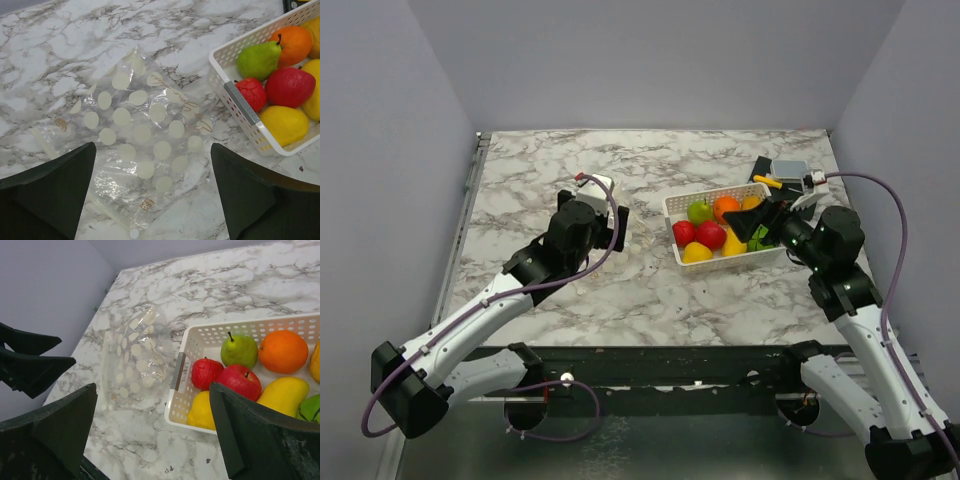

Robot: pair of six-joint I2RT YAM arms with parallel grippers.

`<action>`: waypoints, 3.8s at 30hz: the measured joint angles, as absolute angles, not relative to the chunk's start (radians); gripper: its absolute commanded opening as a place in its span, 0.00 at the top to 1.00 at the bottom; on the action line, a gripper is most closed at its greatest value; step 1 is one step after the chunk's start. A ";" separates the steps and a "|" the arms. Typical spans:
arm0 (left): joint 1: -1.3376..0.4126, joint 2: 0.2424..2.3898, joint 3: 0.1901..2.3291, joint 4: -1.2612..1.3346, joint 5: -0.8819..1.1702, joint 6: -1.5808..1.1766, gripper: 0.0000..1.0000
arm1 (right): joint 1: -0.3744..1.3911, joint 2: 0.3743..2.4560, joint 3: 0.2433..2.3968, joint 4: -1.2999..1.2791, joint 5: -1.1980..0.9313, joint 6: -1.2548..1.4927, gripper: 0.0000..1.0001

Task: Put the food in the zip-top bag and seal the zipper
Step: Adjust the bin at the center of the board.

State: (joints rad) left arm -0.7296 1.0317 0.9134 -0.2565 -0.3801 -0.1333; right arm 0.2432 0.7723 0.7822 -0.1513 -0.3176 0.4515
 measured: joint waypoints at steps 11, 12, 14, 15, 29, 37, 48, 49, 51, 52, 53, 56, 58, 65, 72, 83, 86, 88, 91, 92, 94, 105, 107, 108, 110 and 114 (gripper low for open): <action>-0.725 0.963 0.899 -0.276 -0.391 -0.181 0.01 | 0.243 0.735 0.831 -0.308 -0.282 0.509 0.00; -0.725 0.962 0.899 -0.277 -0.391 -0.183 0.01 | 0.243 0.732 0.832 -0.316 -0.282 0.509 0.00; -0.725 0.956 0.899 -0.279 -0.391 -0.187 0.01 | 0.243 0.725 0.831 -0.325 -0.283 0.509 0.00; -0.725 0.952 0.899 -0.279 -0.393 -0.189 0.01 | 0.243 0.719 0.830 -0.325 -0.287 0.509 0.00; -0.722 0.925 0.895 -0.280 -0.431 -0.206 0.01 | 0.243 0.749 0.916 -0.402 -0.315 0.535 0.12; -0.722 0.926 0.895 -0.280 -0.432 -0.207 0.01 | 0.248 0.848 1.017 -0.459 -0.263 0.558 0.19; -0.722 0.929 0.895 -0.284 -0.435 -0.210 0.01 | 0.327 1.025 1.125 -0.514 -0.056 0.603 0.21; -0.722 0.929 0.895 -0.284 -0.435 -0.210 0.01 | 0.338 1.044 1.135 -0.517 -0.025 0.606 0.21; -0.722 0.929 0.895 -0.285 -0.435 -0.213 0.01 | 0.360 1.079 1.155 -0.522 0.032 0.613 0.21; -0.722 0.929 0.895 -0.286 -0.435 -0.214 0.01 | 0.370 1.098 1.166 -0.522 0.061 0.614 0.21; -0.722 0.929 0.895 -0.287 -0.435 -0.216 0.01 | 0.379 1.116 1.177 -0.522 0.086 0.617 0.21; -0.722 0.929 0.895 -0.287 -0.435 -0.220 0.01 | 0.400 1.175 1.208 -0.522 0.155 0.624 0.21; -0.722 0.929 0.895 -0.287 -0.435 -0.222 0.01 | 0.407 1.221 1.230 -0.522 0.192 0.628 0.21; -0.722 0.922 0.895 -0.295 -0.435 -0.227 0.01 | 0.413 1.383 1.293 -0.524 0.302 0.664 0.21; -0.722 0.921 0.895 -0.315 -0.434 -0.232 0.01 | 0.413 1.554 1.398 -0.542 0.396 0.750 0.22; -0.722 0.899 0.895 -0.324 -0.433 -0.244 0.01 | 0.413 1.807 1.604 -0.673 0.451 0.979 0.32; -0.722 0.899 0.895 -0.324 -0.433 -0.247 0.01 | 0.413 1.842 1.633 -0.707 0.459 1.047 0.35; -0.722 0.899 0.895 -0.324 -0.433 -0.248 0.01 | 0.413 1.860 1.646 -0.720 0.463 1.087 0.37; -0.722 0.899 0.895 -0.324 -0.429 -0.250 0.01 | 0.413 1.877 1.651 -0.739 0.472 1.146 0.38; -0.722 0.899 0.895 -0.324 -0.426 -0.250 0.01 | 0.413 1.883 1.651 -0.744 0.475 1.162 0.39; -0.722 0.899 0.895 -0.324 -0.422 -0.251 0.01 | 0.413 1.897 1.651 -0.752 0.477 1.190 0.41; -0.722 0.899 0.895 -0.324 -0.411 -0.251 0.01 | 0.396 2.016 1.734 -0.798 0.477 1.296 0.45; -0.722 0.899 0.895 -0.324 -0.411 -0.251 0.01 | 0.390 2.020 1.742 -0.803 0.477 1.305 0.46; -0.722 0.899 0.895 -0.324 -0.411 -0.251 0.01 | 0.387 2.022 1.745 -0.805 0.475 1.309 0.47; -0.722 0.899 0.895 -0.324 -0.411 -0.251 0.01 | 0.384 2.025 1.747 -0.805 0.472 1.315 0.47; -0.722 0.899 0.895 -0.324 -0.411 -0.251 0.01 | 0.379 2.038 1.748 -0.805 0.459 1.326 0.49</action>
State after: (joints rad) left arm -0.7219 0.8993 0.8951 -0.3241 -0.4107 -0.2512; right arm 0.3790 2.0384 1.7477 -0.8051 0.4595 1.3258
